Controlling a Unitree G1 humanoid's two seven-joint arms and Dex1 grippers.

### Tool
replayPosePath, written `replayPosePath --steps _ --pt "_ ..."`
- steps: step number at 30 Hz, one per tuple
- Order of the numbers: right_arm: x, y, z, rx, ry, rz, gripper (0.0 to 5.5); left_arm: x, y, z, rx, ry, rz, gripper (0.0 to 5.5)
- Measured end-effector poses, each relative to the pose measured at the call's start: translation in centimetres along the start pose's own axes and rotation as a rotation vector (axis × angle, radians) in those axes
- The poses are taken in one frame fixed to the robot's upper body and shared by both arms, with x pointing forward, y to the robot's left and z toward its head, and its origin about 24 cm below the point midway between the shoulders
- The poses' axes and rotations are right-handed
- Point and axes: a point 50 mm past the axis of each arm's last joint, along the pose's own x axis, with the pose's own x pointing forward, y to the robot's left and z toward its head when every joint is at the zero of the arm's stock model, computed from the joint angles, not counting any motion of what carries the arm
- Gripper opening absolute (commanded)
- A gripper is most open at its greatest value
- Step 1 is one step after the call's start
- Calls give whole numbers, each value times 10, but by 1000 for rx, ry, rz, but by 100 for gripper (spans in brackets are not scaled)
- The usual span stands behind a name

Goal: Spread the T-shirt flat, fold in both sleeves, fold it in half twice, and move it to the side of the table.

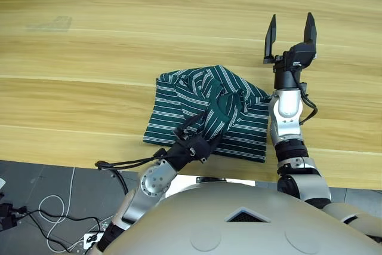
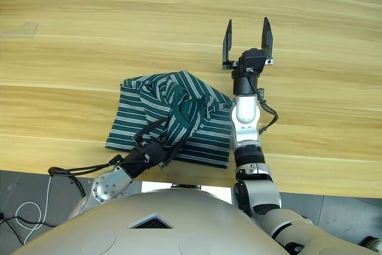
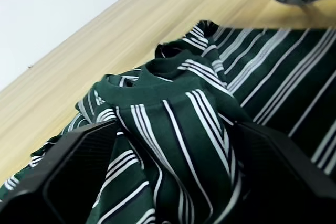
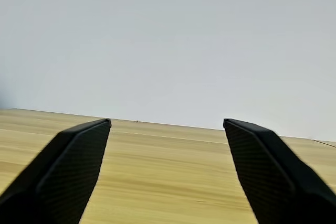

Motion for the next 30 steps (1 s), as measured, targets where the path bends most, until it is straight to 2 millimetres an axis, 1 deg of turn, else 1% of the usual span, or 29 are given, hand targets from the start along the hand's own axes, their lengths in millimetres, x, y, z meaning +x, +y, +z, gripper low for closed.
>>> replayPosePath --steps 7,14,27,28,30 --pt "-1 0 0 0 1 -1 398 1 2 1 35 -6 48 409" --pt "-2 -1 0 -2 5 -1 398 2 17 1 44 -11 142 409" --pt "-2 1 0 -1 5 10 398 3 21 4 40 -39 189 409" --pt "-2 2 0 -2 5 11 405 3 21 4 38 -39 190 389" --pt "-2 2 0 -1 5 13 405 3 21 4 38 -38 189 371"
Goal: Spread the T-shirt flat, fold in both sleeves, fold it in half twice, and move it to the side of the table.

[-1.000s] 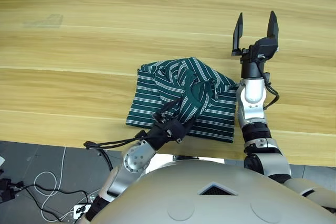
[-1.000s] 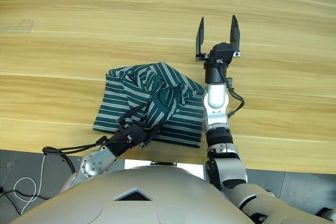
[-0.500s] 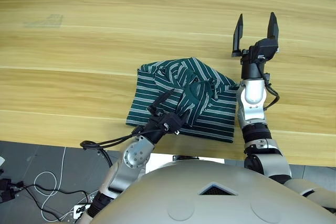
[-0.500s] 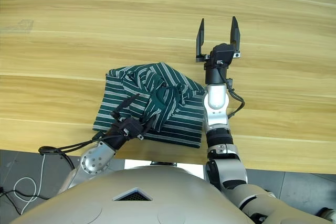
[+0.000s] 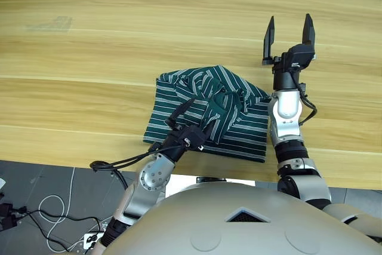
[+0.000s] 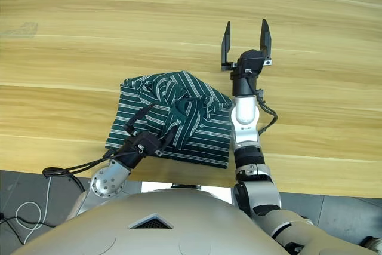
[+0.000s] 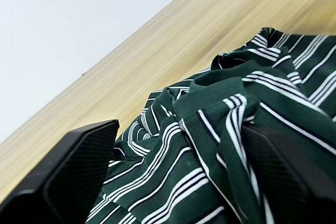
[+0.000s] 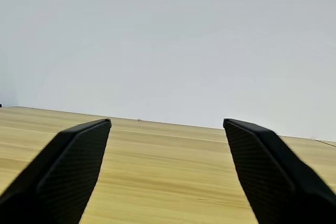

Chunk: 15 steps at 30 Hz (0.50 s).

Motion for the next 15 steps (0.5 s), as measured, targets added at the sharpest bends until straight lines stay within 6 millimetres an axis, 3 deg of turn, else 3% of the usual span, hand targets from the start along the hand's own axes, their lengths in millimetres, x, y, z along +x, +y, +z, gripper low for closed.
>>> replayPosePath --steps 15 --pt "0 -1 0 -3 0 -1 405 6 -7 -20 -50 59 -22 112"
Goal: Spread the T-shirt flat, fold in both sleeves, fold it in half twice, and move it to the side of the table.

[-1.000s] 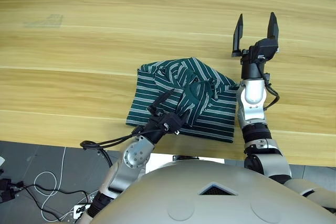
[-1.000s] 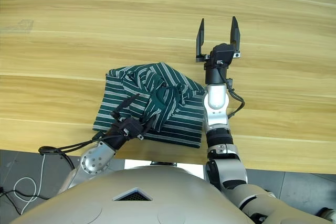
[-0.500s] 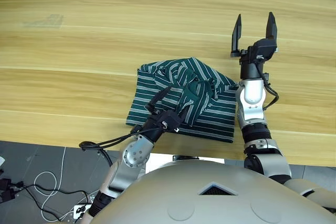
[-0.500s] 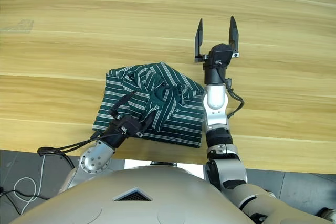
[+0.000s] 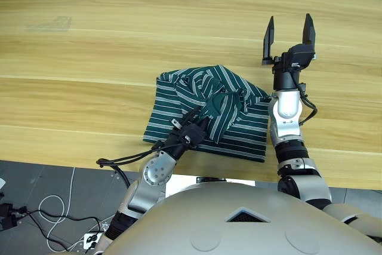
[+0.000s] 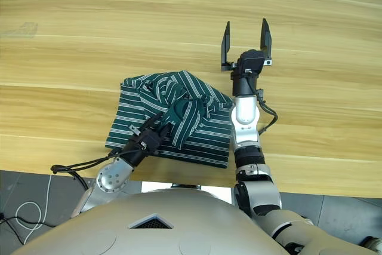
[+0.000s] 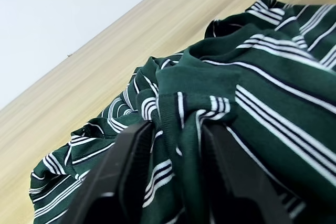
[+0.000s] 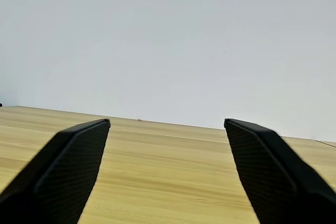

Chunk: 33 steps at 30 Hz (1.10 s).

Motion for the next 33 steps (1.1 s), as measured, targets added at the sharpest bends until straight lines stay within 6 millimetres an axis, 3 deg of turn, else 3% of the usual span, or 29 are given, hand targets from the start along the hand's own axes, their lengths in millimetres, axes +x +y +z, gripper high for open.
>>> replayPosePath --steps 7,16,22,25,28,33 --pt "0 0 -1 0 4 1 405 3 2 -1 13 -1 14 1" --pt "0 0 -1 -1 5 4 405 4 3 1 3 -15 33 1" --pt "-4 1 1 -27 -8 106 405 5 39 26 -137 -141 118 1" --pt "-17 4 10 35 1 234 405 4 55 29 -183 -158 174 1" --pt "-33 -4 24 120 23 304 405 3 58 30 -196 -156 182 1" --pt "-94 5 44 354 206 772 405 2 57 29 -209 -147 186 1"
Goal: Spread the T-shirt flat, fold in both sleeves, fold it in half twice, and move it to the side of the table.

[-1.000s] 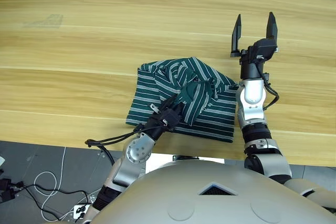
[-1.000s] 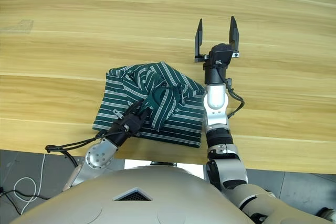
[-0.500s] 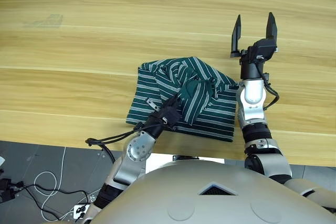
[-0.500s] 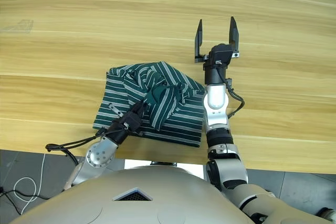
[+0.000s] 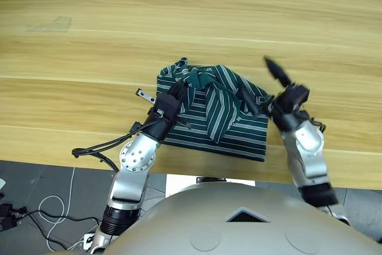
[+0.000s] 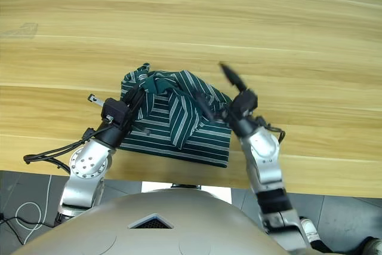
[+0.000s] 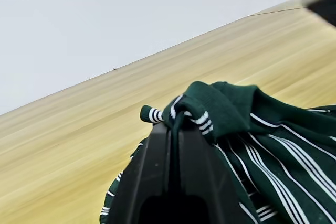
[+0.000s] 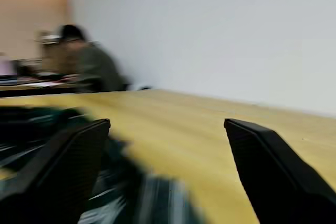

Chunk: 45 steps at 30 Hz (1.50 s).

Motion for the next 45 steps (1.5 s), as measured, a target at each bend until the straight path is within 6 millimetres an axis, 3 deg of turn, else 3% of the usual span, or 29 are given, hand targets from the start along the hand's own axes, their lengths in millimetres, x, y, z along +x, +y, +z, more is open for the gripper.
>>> replayPosePath --steps 4,12,27,31,45 --pt "-28 20 -9 167 151 158 405 1 8 8 2 -30 30 1" --pt "-18 6 -16 119 162 49 405 0 14 17 24 -63 43 1" --pt "-11 23 -36 135 223 47 405 1 9 20 20 -81 23 1" --pt "-9 23 -42 158 234 13 340 0 9 26 27 -107 23 0" --pt "-5 25 -48 106 263 23 101 0 9 21 42 -84 23 0"
